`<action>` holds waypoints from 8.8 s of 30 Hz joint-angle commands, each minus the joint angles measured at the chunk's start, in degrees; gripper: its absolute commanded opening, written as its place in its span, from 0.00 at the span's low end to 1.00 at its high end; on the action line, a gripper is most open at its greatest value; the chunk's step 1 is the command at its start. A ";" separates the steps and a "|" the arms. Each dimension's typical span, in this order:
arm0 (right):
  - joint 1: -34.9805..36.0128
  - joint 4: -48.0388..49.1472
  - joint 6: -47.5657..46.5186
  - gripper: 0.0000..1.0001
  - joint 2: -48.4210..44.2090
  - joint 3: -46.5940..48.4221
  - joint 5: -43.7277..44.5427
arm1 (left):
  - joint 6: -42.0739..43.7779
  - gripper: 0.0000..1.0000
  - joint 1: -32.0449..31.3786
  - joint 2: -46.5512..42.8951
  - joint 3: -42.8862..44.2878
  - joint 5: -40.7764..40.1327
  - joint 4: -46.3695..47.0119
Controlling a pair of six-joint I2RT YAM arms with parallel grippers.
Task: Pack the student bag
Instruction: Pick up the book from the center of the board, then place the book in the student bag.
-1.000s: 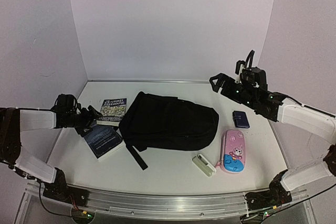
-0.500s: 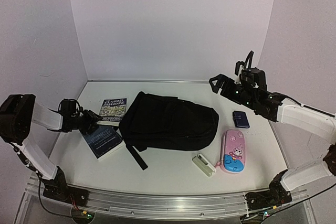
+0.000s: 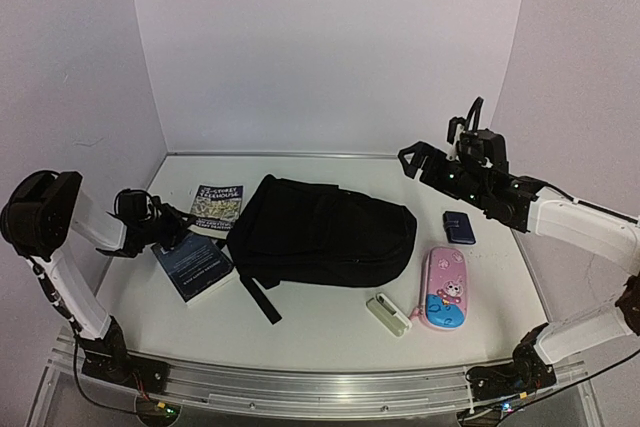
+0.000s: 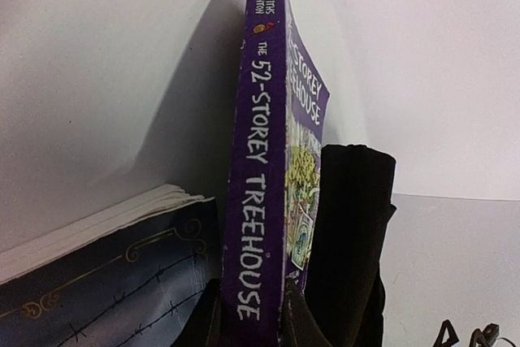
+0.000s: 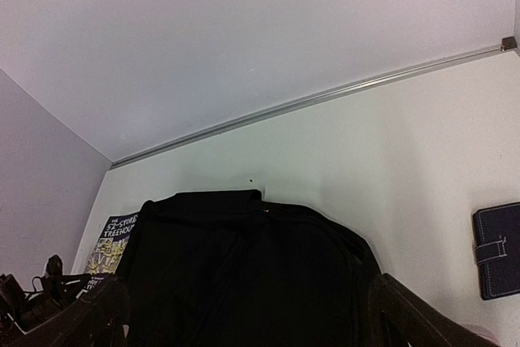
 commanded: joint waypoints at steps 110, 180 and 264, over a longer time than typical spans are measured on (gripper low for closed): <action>-0.97 -25.99 -2.73 0.00 1.95 13.27 26.53 | 63.20 0.97 -61.79 38.38 89.03 -35.34 -59.42; 1.80 8.36 29.73 0.00 4.22 -4.46 -21.00 | 56.58 0.00 -57.48 -4.64 40.59 -40.62 -16.63; 7.27 31.96 8.07 0.43 45.47 14.81 -12.76 | 31.01 0.00 -45.12 -3.26 40.11 -28.59 -30.06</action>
